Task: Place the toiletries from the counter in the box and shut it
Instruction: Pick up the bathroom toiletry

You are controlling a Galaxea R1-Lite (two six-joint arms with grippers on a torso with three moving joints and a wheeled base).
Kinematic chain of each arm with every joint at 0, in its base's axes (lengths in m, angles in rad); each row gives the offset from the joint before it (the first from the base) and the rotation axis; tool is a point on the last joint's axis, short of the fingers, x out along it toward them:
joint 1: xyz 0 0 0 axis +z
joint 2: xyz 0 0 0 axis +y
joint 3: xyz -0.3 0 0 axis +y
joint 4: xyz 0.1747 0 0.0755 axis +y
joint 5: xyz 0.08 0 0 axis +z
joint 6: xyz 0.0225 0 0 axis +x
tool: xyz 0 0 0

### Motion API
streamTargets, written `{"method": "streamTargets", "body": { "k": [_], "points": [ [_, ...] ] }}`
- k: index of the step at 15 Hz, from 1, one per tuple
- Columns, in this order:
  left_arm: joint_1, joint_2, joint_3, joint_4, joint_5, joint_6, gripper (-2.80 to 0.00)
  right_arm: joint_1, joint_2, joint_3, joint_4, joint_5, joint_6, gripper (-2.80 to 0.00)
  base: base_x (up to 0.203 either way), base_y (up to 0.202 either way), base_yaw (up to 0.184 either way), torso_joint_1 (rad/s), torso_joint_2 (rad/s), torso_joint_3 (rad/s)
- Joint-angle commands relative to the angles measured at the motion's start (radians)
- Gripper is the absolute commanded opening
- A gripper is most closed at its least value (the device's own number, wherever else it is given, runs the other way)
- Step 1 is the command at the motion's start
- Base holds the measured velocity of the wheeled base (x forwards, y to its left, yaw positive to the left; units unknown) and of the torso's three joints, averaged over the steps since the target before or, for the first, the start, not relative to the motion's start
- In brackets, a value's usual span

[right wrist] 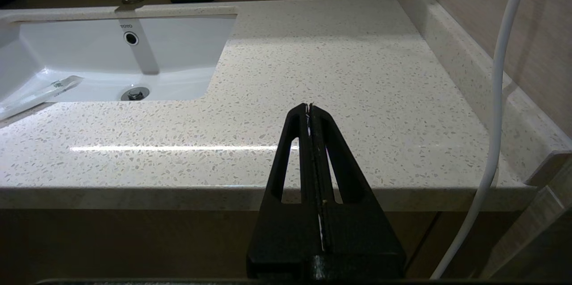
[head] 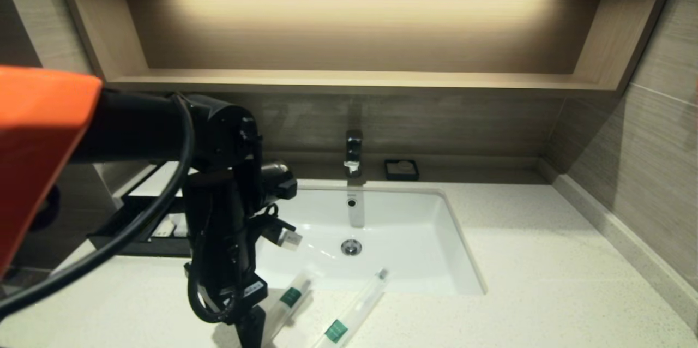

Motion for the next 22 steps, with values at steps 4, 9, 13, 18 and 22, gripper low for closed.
{"method": "streamTargets", "body": {
  "k": [4,9,13,18,22],
  "points": [
    [-0.006,0.072,-0.026,0.031,0.019,-0.004,0.0,0.0,0.001,0.0,0.0,0.001,0.0,-2.8,0.0,0.0,0.0,0.0,0.0,0.0],
    [-0.008,0.112,-0.065,0.051,0.023,0.0,0.0,0.0,0.001,0.0,0.0,0.001,0.0,-2.8,0.0,0.0,0.0,0.0,0.0,0.0],
    [-0.009,0.166,-0.112,0.11,0.07,-0.002,0.0,0.0,0.001,0.0,0.0,0.001,0.0,-2.8,0.0,0.0,0.0,0.0,0.0,0.0],
    [-0.008,0.138,-0.113,0.107,0.065,-0.006,0.0,0.0,0.001,0.0,0.0,0.001,0.0,-2.8,0.0,0.0,0.0,0.0,0.0,0.0],
    [0.016,0.022,-0.062,0.074,0.065,-0.005,0.0,0.0,0.001,0.0,0.0,0.001,0.0,-2.8,0.0,0.0,0.0,0.0,0.0,0.0]
  ]
}}
